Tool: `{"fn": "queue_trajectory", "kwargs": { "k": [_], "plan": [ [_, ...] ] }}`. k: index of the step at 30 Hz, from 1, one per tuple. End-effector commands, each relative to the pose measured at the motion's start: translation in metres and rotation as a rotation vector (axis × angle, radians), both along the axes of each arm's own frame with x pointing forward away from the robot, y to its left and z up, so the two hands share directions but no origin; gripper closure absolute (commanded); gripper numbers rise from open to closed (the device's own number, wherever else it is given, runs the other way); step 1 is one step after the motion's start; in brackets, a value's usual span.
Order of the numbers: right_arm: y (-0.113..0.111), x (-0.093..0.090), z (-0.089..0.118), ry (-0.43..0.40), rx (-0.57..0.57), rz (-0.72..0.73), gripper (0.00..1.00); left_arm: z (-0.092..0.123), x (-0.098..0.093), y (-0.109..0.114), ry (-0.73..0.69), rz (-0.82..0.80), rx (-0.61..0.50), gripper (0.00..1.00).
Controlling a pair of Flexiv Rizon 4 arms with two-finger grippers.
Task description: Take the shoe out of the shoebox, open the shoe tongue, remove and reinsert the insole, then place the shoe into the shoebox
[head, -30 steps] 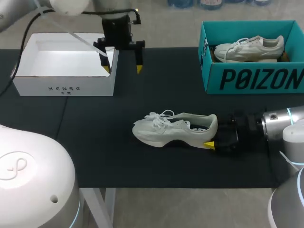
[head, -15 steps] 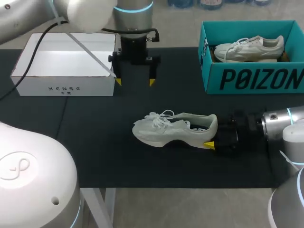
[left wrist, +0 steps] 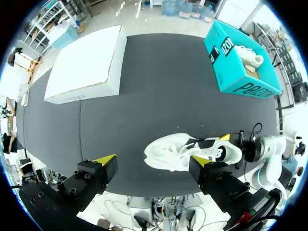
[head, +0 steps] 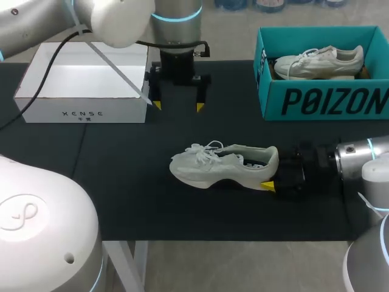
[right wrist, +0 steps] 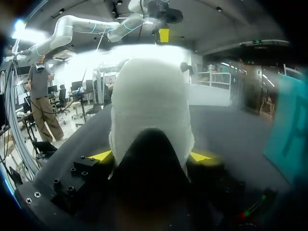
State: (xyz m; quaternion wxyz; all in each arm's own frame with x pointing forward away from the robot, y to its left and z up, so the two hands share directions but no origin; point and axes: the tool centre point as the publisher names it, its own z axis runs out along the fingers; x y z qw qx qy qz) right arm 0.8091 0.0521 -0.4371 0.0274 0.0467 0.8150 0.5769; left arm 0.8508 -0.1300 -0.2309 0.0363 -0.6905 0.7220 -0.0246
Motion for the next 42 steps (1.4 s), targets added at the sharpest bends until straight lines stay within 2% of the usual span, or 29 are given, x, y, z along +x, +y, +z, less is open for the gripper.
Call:
{"fn": "queue_trajectory", "kwargs": {
  "k": [1, 6, 11, 21, 29, 42],
  "plan": [
    [0.003, -0.001, -0.007, 0.002, -0.001, 0.000, 1.00, -0.010, -0.008, -0.045, -0.016, -0.032, 0.052, 0.00],
    [0.003, -0.001, -0.007, 0.002, -0.001, 0.000, 1.00, -0.024, -0.013, -0.074, -0.004, -0.079, 0.105, 0.00],
    [0.003, -0.001, -0.007, 0.002, -0.001, 0.000, 1.00, -0.041, -0.016, -0.089, 0.023, -0.092, 0.150, 0.00],
    [0.003, -0.001, -0.007, 0.002, -0.001, 0.000, 1.00, -0.079, -0.038, -0.115, 0.063, -0.127, 0.209, 0.00],
    [0.003, -0.001, -0.007, 0.002, -0.001, 0.000, 1.00, -0.102, -0.051, -0.123, 0.084, -0.144, 0.246, 0.00],
    [0.003, -0.001, -0.007, 0.002, -0.001, 0.000, 1.00, -0.124, -0.053, -0.123, 0.067, -0.118, 0.379, 0.00]
  ]
}}
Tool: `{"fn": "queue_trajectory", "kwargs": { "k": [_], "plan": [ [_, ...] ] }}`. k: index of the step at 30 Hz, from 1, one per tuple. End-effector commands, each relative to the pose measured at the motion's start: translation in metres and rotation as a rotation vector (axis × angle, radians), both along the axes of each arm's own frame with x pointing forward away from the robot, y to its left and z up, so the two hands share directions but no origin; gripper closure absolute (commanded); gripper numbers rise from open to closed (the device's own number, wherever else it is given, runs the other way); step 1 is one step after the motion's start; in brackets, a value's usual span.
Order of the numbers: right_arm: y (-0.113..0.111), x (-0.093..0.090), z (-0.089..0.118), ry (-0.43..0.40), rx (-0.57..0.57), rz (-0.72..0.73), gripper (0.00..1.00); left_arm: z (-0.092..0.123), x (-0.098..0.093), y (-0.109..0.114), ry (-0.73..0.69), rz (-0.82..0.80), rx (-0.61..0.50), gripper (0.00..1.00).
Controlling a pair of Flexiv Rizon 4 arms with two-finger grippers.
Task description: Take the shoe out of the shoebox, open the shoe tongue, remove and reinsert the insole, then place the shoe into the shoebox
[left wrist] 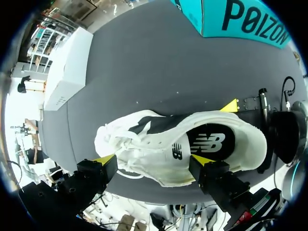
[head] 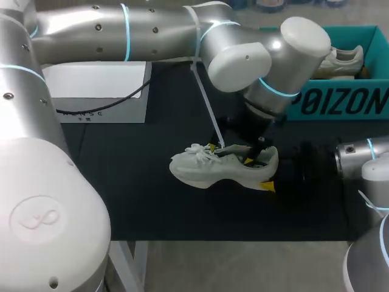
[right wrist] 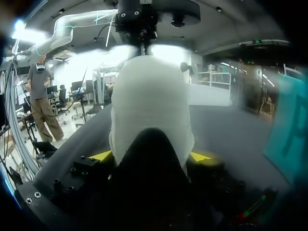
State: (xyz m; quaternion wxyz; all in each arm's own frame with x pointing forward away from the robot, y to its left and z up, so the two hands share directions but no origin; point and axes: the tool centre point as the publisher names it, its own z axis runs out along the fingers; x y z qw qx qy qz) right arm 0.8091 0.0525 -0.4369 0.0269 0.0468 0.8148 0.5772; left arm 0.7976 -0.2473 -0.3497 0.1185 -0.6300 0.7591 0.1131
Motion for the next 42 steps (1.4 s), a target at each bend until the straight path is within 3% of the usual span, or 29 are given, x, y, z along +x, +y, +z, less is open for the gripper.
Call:
{"fn": "queue_trajectory", "kwargs": {
  "k": [1, 9, 17, 18, 19, 20, 21, 42],
  "plan": [
    [0.003, -0.001, -0.007, 0.001, -0.002, -0.001, 1.00, -0.008, 0.000, -0.005, -0.017, 0.006, 0.080, 0.00],
    [0.003, -0.001, -0.007, 0.001, -0.002, -0.001, 1.00, -0.019, 0.000, 0.005, -0.013, 0.051, 0.087, 0.00],
    [0.003, -0.001, -0.007, 0.001, -0.002, -0.001, 1.00, -0.014, -0.001, 0.018, -0.040, 0.094, 0.086, 0.00],
    [0.003, -0.001, -0.007, 0.001, -0.002, -0.001, 1.00, -0.014, -0.001, 0.020, -0.044, 0.104, 0.093, 0.28],
    [0.003, -0.001, -0.007, 0.001, -0.002, -0.001, 1.00, -0.014, -0.001, 0.021, -0.047, 0.110, 0.092, 0.66],
    [0.003, -0.001, -0.007, 0.001, -0.002, -0.001, 1.00, -0.014, -0.001, 0.022, -0.047, 0.110, 0.087, 0.96],
    [0.003, -0.001, -0.007, 0.001, -0.002, -0.001, 1.00, -0.014, -0.001, 0.023, -0.045, 0.112, 0.086, 1.00],
    [0.003, -0.001, -0.007, 0.001, -0.002, -0.001, 1.00, 0.012, 0.001, 0.035, -0.079, 0.127, 0.067, 1.00]
  ]
}}
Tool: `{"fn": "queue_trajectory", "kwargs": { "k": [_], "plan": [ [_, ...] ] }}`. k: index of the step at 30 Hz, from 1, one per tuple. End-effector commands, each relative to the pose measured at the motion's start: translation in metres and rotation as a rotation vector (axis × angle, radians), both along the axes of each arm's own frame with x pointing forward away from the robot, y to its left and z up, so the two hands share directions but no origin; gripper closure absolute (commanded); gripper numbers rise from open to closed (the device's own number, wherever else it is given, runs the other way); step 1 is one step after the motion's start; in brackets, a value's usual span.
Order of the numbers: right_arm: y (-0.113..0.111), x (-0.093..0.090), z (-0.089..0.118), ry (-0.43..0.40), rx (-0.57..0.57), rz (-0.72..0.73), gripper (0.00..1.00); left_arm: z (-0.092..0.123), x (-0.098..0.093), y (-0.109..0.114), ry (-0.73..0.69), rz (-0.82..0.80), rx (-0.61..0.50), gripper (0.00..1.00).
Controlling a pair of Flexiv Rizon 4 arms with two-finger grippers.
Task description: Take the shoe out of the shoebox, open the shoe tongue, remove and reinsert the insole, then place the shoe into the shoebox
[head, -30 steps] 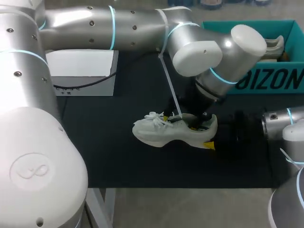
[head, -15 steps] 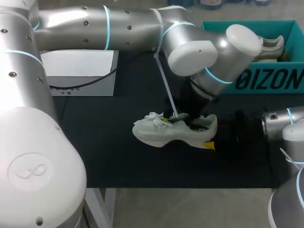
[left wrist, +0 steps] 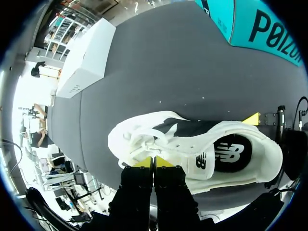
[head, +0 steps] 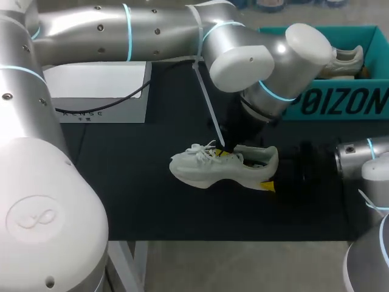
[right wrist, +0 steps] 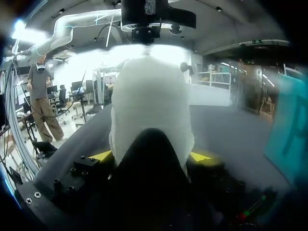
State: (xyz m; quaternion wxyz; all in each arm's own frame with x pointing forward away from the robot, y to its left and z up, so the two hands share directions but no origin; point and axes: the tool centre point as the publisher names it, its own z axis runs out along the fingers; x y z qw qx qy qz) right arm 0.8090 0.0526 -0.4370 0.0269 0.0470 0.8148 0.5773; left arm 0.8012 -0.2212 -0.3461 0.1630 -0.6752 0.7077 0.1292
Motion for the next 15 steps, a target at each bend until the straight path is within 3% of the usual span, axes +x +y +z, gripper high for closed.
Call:
{"fn": "queue_trajectory", "kwargs": {
  "k": [1, 15],
  "plan": [
    [0.003, -0.001, -0.007, 0.001, -0.002, 0.000, 1.00, 0.009, -0.002, 0.010, -0.013, 0.001, -0.013, 1.00],
    [0.003, -0.001, -0.007, 0.001, -0.002, 0.000, 1.00, 0.014, -0.003, 0.031, -0.027, 0.063, -0.019, 1.00]
  ]
}}
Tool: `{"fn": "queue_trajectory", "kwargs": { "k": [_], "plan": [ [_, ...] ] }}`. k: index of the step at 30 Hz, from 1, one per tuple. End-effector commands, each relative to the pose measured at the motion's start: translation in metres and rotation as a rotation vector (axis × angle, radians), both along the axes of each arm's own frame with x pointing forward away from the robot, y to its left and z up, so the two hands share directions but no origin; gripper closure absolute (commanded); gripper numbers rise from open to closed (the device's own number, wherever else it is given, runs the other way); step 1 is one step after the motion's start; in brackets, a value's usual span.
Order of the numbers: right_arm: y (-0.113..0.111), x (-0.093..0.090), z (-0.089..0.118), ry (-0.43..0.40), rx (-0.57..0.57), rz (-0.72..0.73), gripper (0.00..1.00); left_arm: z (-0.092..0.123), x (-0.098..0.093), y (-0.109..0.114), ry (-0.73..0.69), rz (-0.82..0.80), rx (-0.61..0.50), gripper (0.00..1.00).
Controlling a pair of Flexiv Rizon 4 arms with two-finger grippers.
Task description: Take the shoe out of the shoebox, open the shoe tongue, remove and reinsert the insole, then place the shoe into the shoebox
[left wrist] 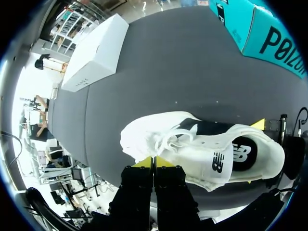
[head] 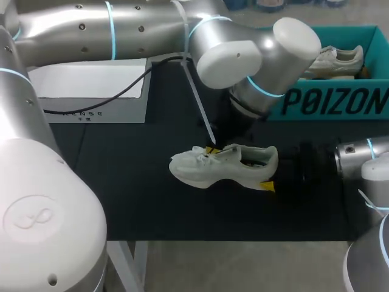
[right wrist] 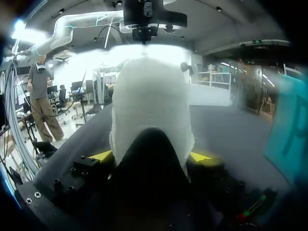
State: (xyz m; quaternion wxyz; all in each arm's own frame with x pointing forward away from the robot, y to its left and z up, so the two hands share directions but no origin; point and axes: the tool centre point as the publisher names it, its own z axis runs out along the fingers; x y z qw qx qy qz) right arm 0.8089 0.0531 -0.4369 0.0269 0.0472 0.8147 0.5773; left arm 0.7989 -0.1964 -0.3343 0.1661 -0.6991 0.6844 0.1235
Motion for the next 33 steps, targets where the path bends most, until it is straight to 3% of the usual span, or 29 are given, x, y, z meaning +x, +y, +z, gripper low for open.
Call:
{"fn": "queue_trajectory", "kwargs": {
  "k": [1, 2, 3, 5, 7, 20, 26, 33],
  "plan": [
    [0.002, -0.001, -0.007, 0.000, -0.002, 0.000, 1.00, 0.002, -0.001, 0.007, -0.001, 0.001, -0.014, 0.95],
    [0.002, -0.001, -0.007, 0.000, -0.002, 0.000, 1.00, 0.002, -0.001, 0.005, 0.000, 0.001, -0.016, 0.93],
    [0.002, -0.001, -0.007, 0.000, -0.002, 0.000, 1.00, 0.001, -0.001, 0.004, 0.001, 0.001, -0.016, 0.76],
    [0.002, -0.001, -0.007, 0.000, -0.002, 0.000, 1.00, 0.002, -0.001, 0.000, 0.003, -0.005, -0.018, 0.54],
    [0.002, -0.001, -0.007, 0.000, -0.002, 0.000, 1.00, 0.002, -0.001, -0.005, 0.003, -0.016, -0.018, 0.00],
    [0.002, -0.001, -0.007, 0.000, -0.002, 0.000, 1.00, 0.007, 0.009, -0.047, -0.002, -0.116, 0.008, 0.00],
    [0.002, -0.001, -0.007, 0.000, -0.002, 0.000, 1.00, -0.001, 0.012, -0.067, 0.007, -0.159, 0.063, 0.00],
    [0.002, -0.001, -0.007, 0.000, -0.002, 0.000, 1.00, -0.015, 0.010, -0.072, 0.001, -0.162, 0.101, 0.00]
  ]
}}
